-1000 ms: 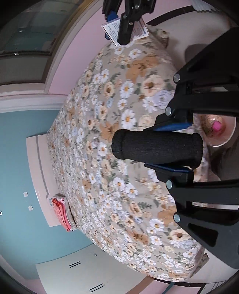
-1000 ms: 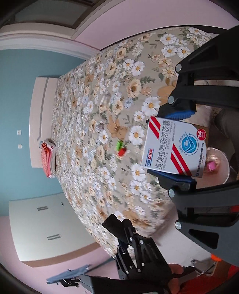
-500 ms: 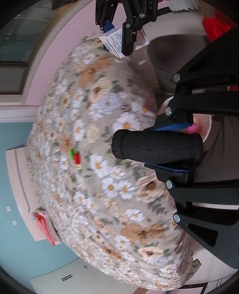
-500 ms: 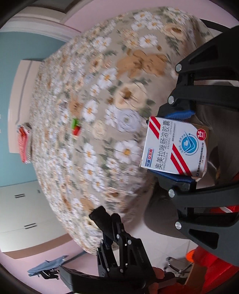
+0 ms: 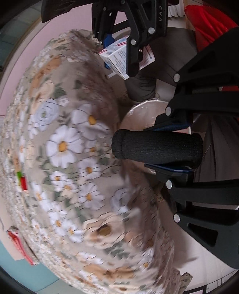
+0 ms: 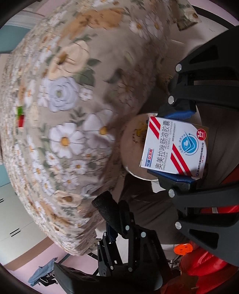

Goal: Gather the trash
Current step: 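Carry the black cylinder in the left tool while the right tool carries the medicine box to the bowl, then open the left tool over the bowl while the right tool drops the medicine box in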

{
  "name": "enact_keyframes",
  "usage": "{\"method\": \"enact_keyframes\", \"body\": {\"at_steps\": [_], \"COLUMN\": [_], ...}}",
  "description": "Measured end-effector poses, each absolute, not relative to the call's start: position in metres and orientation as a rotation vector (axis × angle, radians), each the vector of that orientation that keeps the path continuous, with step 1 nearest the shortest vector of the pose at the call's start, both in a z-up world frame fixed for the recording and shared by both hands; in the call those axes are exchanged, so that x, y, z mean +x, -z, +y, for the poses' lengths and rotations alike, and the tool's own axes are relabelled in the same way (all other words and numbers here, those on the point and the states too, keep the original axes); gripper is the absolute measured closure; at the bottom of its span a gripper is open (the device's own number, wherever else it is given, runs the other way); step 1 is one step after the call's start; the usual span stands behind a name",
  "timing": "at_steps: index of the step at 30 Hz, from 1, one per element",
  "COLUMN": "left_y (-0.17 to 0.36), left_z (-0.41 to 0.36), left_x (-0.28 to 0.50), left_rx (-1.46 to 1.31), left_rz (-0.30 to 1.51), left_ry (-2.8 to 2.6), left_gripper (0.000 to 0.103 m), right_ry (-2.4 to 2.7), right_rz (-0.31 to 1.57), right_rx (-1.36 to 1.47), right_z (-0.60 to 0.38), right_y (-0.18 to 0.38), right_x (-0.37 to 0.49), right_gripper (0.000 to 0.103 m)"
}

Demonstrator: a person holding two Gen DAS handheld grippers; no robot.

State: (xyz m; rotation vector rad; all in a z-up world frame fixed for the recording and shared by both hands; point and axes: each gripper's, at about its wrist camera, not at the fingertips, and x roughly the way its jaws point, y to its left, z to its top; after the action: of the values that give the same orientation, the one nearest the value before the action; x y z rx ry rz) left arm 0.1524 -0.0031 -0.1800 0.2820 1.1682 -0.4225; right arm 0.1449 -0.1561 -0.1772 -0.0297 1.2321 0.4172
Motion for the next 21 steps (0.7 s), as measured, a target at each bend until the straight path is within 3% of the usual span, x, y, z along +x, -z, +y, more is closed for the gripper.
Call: {"method": "enact_keyframes", "body": {"at_steps": [21], "left_y": [0.316], "left_z": [-0.002], "left_x": [0.166], "left_rx": [0.244], "left_rz": [1.447], "left_ry": [0.384], "left_gripper": [0.072], "right_ry": [-0.382], "right_rz": [1.512], "right_rx": [0.009], "right_z": [-0.132], "right_y": [0.313], "right_x": [0.158], "right_gripper": [0.055]}}
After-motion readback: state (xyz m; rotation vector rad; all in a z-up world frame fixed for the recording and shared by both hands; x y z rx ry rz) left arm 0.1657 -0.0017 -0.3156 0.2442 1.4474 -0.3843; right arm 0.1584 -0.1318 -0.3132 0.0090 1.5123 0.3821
